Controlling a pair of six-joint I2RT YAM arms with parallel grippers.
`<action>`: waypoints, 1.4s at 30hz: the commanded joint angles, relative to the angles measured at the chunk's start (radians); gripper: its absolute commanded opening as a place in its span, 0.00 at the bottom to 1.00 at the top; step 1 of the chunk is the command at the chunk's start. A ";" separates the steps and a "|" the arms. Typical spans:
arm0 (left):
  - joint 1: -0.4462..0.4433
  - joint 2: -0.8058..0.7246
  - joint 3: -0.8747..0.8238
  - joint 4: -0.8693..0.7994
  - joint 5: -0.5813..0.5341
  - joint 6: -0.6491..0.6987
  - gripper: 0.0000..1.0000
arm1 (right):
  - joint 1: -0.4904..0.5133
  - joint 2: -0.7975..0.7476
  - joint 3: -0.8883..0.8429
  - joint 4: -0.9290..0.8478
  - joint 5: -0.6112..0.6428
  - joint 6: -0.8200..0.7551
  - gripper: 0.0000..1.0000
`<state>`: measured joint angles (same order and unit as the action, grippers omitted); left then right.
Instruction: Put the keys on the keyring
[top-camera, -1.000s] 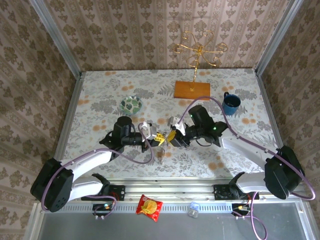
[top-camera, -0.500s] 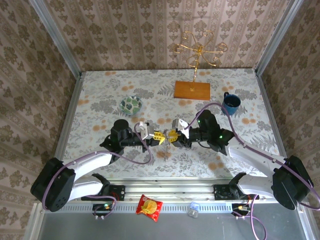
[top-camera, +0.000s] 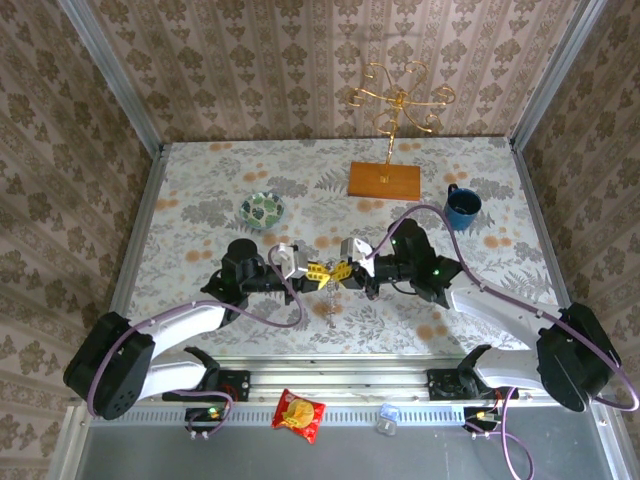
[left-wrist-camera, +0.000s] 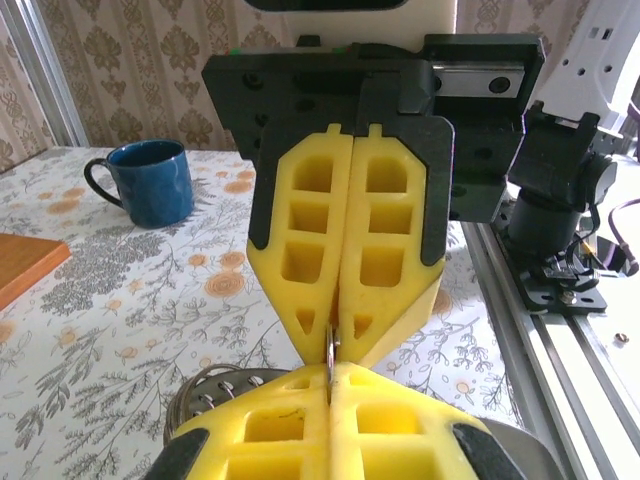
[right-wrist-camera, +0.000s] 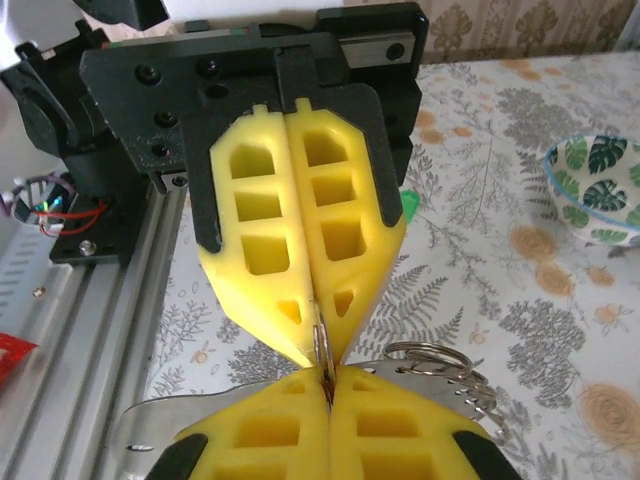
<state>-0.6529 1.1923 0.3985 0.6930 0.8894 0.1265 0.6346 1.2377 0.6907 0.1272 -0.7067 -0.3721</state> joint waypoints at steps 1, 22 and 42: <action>-0.008 -0.003 0.002 0.040 0.007 -0.008 0.10 | 0.009 0.017 0.050 -0.009 -0.037 -0.028 0.00; -0.016 -0.060 0.148 -0.426 -0.063 0.223 0.17 | 0.095 0.116 0.379 -0.642 0.160 -0.327 0.00; -0.017 -0.052 0.103 -0.316 -0.037 0.185 0.00 | 0.007 -0.016 0.114 -0.267 0.059 -0.037 0.31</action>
<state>-0.6682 1.1332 0.5102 0.3336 0.8295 0.3248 0.6392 1.2449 0.8101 -0.1986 -0.6140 -0.4442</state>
